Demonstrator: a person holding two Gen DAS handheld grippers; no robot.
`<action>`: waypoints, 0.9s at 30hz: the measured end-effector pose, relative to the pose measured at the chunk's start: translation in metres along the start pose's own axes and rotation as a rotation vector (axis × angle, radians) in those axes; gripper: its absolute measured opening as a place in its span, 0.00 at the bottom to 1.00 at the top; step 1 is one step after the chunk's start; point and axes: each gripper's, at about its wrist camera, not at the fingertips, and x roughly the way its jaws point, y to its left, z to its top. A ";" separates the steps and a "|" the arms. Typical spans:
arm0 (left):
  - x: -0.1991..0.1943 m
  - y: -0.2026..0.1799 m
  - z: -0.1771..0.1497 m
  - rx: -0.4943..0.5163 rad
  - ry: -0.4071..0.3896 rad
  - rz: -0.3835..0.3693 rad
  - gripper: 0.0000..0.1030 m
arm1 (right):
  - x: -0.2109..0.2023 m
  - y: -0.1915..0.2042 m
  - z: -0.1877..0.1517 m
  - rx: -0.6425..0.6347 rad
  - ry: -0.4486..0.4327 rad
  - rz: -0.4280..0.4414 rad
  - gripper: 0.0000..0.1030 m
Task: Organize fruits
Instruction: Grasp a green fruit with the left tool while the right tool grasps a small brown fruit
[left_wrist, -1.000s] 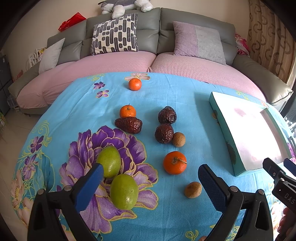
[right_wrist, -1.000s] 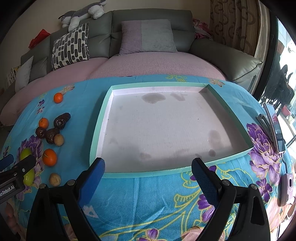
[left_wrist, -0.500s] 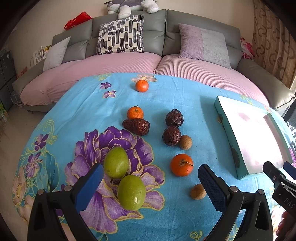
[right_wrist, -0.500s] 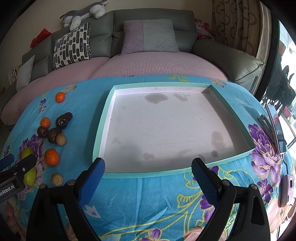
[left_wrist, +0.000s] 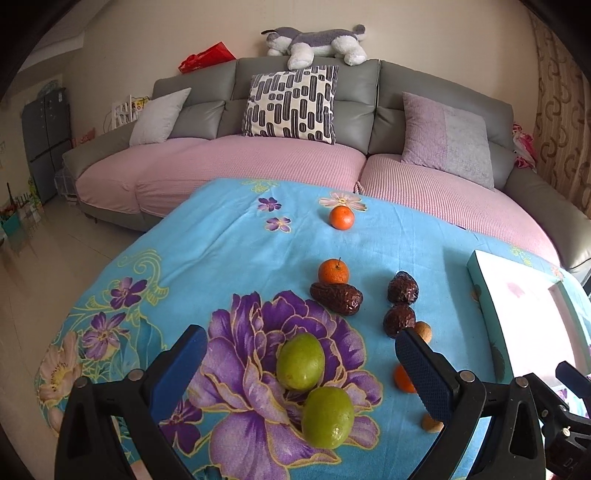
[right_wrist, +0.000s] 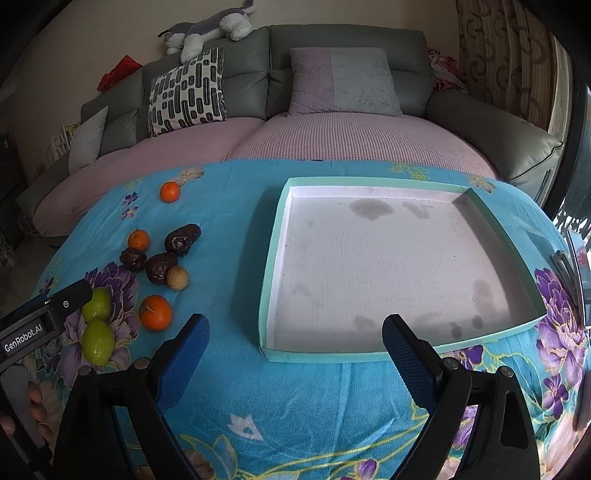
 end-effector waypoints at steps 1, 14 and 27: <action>0.002 0.002 0.001 0.004 0.006 0.002 1.00 | 0.000 0.004 0.000 -0.005 -0.002 0.021 0.92; 0.037 0.012 -0.013 -0.056 0.222 -0.036 1.00 | 0.015 0.052 -0.008 -0.088 0.048 0.230 0.87; 0.049 0.006 -0.039 -0.080 0.370 -0.153 0.69 | 0.044 0.080 -0.027 -0.180 0.177 0.276 0.54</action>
